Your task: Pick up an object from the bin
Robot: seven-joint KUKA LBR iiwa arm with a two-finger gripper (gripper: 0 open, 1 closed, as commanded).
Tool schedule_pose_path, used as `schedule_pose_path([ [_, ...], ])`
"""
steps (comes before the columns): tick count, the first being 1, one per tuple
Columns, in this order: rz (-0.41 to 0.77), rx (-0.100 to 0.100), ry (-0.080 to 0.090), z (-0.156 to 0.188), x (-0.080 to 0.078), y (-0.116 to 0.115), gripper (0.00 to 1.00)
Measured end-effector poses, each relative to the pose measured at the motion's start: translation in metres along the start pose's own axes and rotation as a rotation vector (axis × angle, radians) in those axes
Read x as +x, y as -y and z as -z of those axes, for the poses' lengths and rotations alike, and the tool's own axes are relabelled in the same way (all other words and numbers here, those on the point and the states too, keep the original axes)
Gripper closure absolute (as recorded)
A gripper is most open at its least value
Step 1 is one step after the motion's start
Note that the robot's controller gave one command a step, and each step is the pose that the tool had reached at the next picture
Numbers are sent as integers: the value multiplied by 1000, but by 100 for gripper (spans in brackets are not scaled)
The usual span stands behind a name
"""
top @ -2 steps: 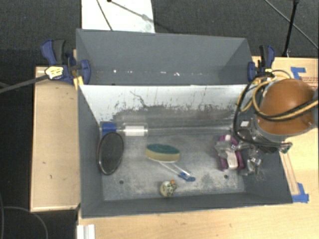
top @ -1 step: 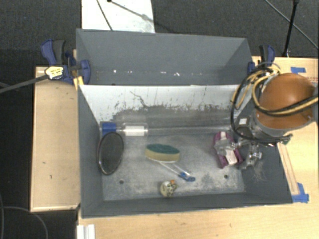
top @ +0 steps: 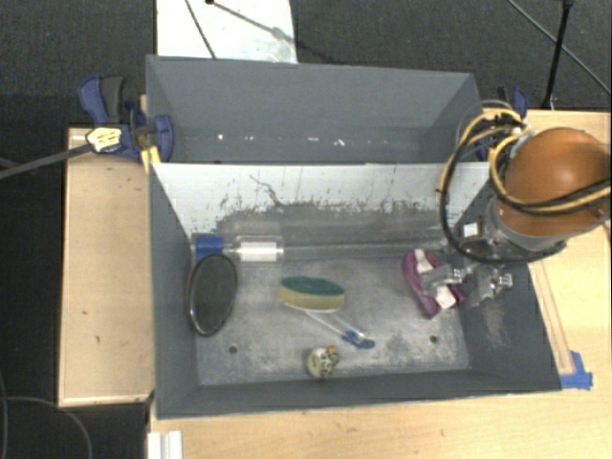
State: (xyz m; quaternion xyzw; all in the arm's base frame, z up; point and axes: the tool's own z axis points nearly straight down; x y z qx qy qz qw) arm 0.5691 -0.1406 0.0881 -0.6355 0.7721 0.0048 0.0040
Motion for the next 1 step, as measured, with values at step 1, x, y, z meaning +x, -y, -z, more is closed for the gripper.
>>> schedule_pose_path([
  [1,-8,0,-6,1,4,1,100],
])
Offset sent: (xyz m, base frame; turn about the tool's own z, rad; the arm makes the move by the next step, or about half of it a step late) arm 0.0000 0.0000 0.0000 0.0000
